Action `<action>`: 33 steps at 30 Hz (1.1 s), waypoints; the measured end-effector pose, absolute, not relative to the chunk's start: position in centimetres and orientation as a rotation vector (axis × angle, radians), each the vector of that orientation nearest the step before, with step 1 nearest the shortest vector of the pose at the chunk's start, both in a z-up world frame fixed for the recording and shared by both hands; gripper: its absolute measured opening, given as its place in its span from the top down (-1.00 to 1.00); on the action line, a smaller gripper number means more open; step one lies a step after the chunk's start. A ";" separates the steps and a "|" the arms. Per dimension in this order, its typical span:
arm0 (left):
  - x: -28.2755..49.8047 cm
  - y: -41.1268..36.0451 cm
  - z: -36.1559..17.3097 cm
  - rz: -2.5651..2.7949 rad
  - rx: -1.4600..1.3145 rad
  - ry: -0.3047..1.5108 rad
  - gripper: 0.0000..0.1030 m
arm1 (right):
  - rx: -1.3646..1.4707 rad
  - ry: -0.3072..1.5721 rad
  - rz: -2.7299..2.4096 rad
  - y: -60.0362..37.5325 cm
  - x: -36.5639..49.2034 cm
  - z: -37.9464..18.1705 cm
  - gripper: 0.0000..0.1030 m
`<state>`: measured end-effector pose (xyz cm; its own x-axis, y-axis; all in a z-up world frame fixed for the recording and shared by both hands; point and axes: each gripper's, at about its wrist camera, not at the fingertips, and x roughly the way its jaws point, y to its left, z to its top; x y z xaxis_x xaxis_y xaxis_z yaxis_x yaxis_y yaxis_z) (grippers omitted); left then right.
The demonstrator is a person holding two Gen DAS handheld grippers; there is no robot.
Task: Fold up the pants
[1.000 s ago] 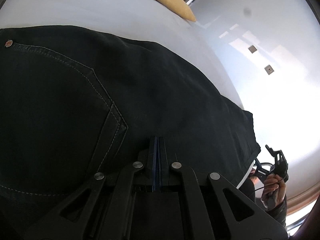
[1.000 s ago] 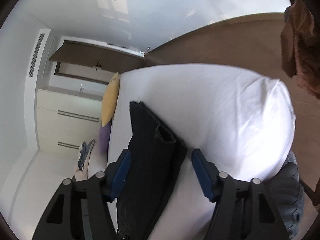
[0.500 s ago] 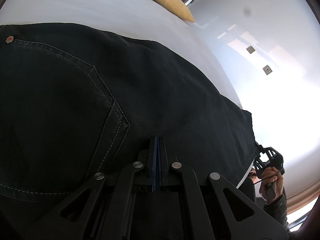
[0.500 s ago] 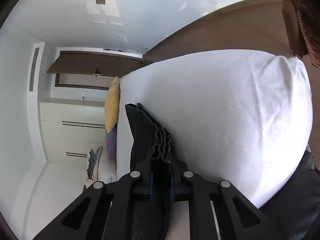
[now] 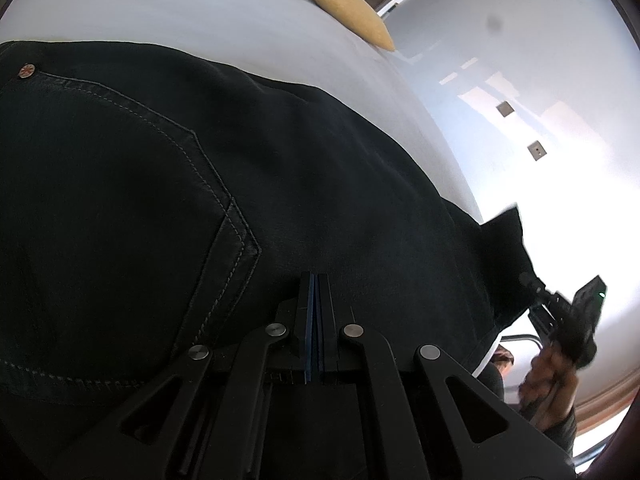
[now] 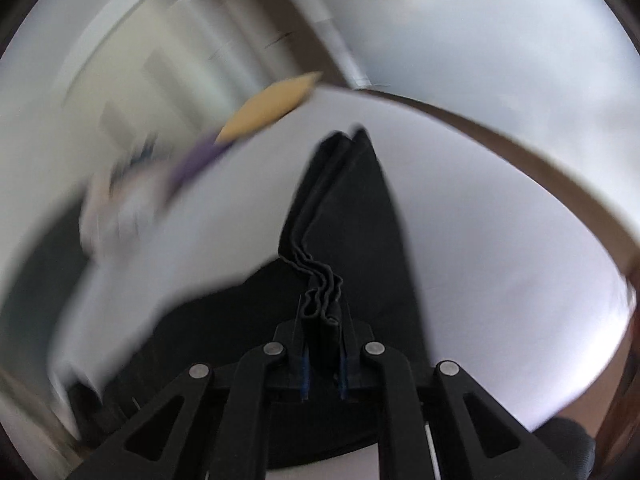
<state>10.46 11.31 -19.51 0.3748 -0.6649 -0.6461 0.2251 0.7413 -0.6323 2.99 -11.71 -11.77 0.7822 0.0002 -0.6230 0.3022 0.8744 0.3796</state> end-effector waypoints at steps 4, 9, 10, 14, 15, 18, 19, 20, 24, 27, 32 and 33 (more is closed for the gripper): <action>10.4 11.5 -19.4 -0.589 -0.562 1.040 0.96 | 0.043 0.826 -0.152 -2.6 6.4 -15.4 0.76; 10.4 10.8 -18.9 -0.619 -0.606 1.022 0.15 | -0.129 0.793 -0.195 -0.3 6.3 -16.3 0.77; 10.4 10.5 -18.6 -0.645 -0.628 1.011 -0.07 | -0.145 0.778 -0.200 -0.1 6.1 -15.8 0.77; 10.4 8.2 -17.0 -0.705 -0.621 1.007 -0.87 | -0.220 0.716 -0.168 2.6 5.2 -13.7 0.77; 10.6 7.4 -16.9 -0.731 -0.635 1.022 -0.87 | -0.243 0.704 -0.152 3.6 4.9 -13.3 0.77; 11.5 5.9 -16.9 -0.767 -0.659 1.071 -0.87 | -0.321 0.687 -0.105 7.0 4.8 -13.1 0.77; 11.9 5.2 -16.8 -0.784 -0.666 1.087 -0.87 | -0.331 0.686 -0.091 7.9 4.7 -13.0 0.77; 12.2 4.7 -16.7 -0.798 -0.671 1.101 -0.87 | -0.335 0.687 -0.080 8.4 5.1 -13.3 0.77; 13.9 2.9 -16.9 -0.823 -0.632 1.152 -0.87 | -0.347 0.696 -0.035 10.6 5.0 -13.5 0.76; 15.0 2.1 -17.8 -0.819 -0.601 1.198 -0.43 | -0.355 0.690 -0.005 11.7 4.8 -13.4 0.76; 16.1 2.0 -18.1 -0.824 -0.512 1.246 0.70 | -0.384 0.688 0.041 13.4 4.8 -13.2 0.76; 16.3 2.3 -18.0 -0.824 -0.500 1.242 0.71 | -0.385 0.688 0.051 13.5 4.8 -13.1 0.76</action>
<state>16.31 2.29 -17.97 0.0997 -0.7759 -0.6229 0.2725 0.6234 -0.7329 4.83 13.49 -13.10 0.7740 -0.0802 -0.6281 -0.1713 0.9285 -0.3296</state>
